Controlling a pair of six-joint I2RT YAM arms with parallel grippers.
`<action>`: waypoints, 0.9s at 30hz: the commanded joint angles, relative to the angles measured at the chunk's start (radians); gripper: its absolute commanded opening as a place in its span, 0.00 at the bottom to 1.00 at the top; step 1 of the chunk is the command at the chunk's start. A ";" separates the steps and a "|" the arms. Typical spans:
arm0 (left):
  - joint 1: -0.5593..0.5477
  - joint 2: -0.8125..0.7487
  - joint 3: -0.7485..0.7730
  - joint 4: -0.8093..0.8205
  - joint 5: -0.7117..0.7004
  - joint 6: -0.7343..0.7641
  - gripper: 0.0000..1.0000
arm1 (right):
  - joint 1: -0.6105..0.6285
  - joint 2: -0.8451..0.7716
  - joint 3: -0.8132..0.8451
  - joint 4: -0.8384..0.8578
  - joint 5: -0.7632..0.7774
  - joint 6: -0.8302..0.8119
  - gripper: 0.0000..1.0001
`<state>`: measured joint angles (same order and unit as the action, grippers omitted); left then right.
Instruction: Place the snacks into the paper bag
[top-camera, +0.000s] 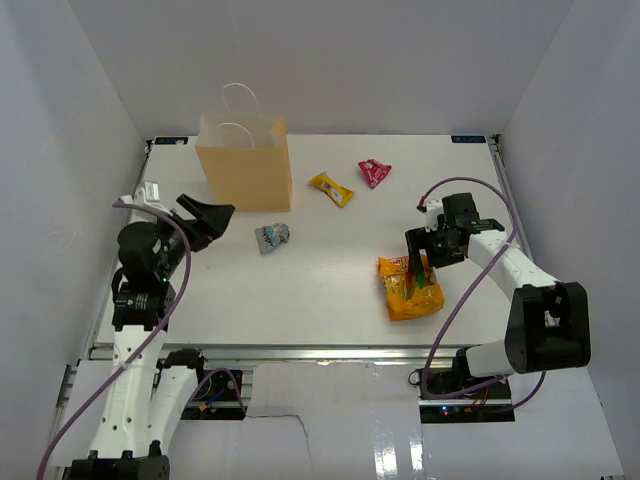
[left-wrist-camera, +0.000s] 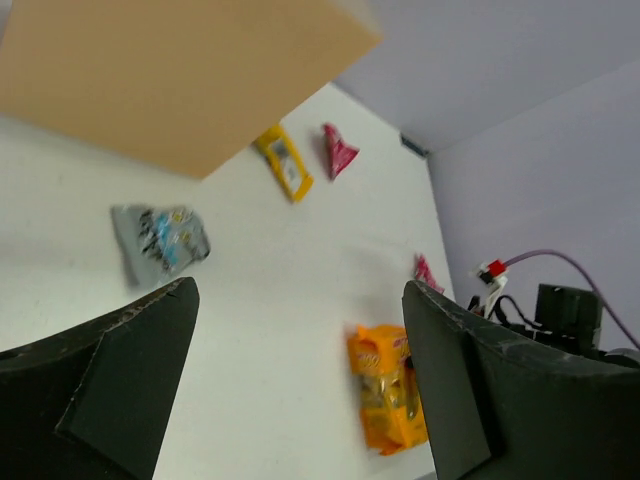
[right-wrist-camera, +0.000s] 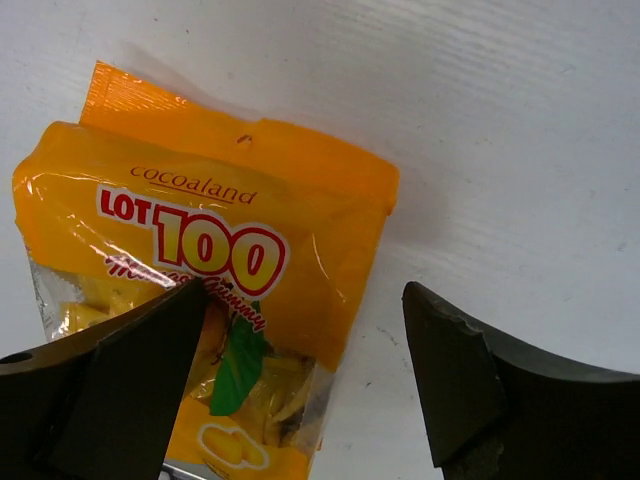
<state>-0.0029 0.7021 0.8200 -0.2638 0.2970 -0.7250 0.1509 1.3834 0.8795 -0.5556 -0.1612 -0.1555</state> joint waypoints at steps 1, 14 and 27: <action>0.001 -0.065 -0.114 -0.083 0.022 -0.036 0.94 | 0.001 0.038 0.019 -0.055 -0.055 0.033 0.84; 0.001 -0.205 -0.257 -0.103 0.036 -0.125 0.95 | -0.007 0.054 0.116 -0.032 -0.391 -0.134 0.08; 0.001 -0.205 -0.259 -0.100 0.053 -0.102 0.95 | 0.137 0.132 0.564 0.265 -0.574 -0.279 0.08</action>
<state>-0.0029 0.5102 0.5583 -0.3672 0.3321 -0.8413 0.2192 1.4872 1.3106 -0.4656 -0.6830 -0.4187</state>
